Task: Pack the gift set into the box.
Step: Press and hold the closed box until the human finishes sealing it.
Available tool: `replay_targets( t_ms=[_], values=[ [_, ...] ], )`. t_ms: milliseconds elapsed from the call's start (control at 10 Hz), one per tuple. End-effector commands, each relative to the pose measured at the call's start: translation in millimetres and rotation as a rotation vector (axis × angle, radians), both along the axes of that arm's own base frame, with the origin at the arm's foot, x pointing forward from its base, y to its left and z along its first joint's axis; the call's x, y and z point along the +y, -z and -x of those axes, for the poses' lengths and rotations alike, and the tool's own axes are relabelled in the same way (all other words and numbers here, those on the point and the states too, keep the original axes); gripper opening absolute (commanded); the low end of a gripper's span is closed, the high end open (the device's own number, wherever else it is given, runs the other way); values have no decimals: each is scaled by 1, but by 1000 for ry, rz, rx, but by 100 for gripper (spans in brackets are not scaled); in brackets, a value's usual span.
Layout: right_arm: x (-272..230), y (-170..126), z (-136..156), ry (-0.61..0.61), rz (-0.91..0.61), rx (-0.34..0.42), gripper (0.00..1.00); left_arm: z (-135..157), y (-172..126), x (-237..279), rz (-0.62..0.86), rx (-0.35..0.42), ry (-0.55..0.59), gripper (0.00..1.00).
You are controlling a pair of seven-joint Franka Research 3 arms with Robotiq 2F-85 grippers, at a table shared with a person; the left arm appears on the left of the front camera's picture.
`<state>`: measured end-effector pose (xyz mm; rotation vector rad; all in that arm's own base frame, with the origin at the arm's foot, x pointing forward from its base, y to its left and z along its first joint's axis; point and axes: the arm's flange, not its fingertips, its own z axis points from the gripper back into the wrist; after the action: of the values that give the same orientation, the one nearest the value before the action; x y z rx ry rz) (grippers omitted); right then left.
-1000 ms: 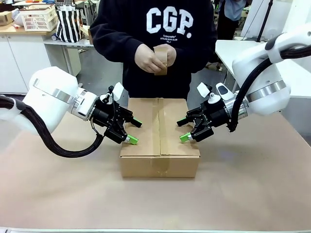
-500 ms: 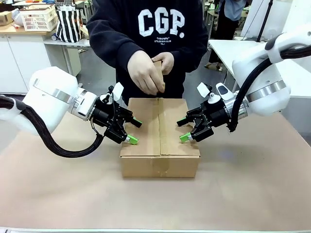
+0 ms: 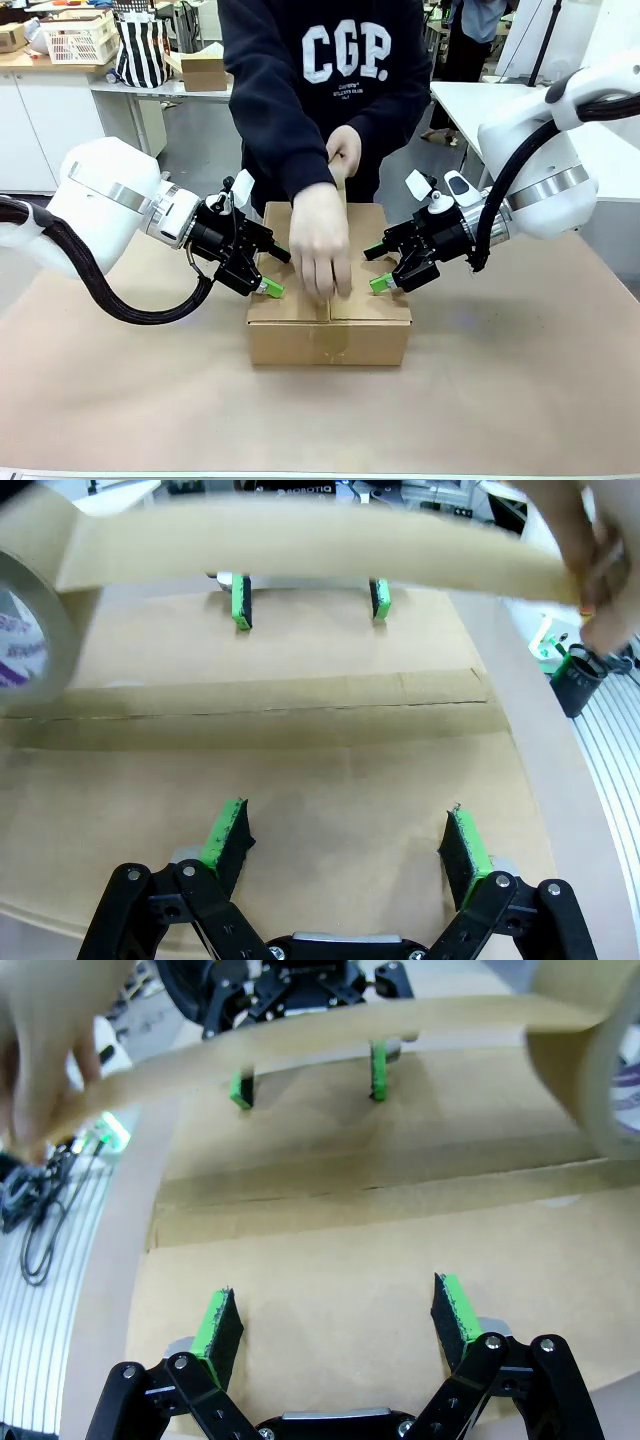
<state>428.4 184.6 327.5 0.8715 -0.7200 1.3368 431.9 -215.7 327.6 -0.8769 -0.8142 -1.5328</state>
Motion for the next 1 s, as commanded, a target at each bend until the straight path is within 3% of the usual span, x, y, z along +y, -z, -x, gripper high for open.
replay_targets(
  t_ms=[0, 900],
  values=[
    [0, 3, 1, 8, 5, 3, 100, 0, 3, 0, 11, 10, -5, 100],
    [0, 3, 1, 8, 5, 3, 100, 0, 3, 0, 11, 10, -5, 100]
  ],
)
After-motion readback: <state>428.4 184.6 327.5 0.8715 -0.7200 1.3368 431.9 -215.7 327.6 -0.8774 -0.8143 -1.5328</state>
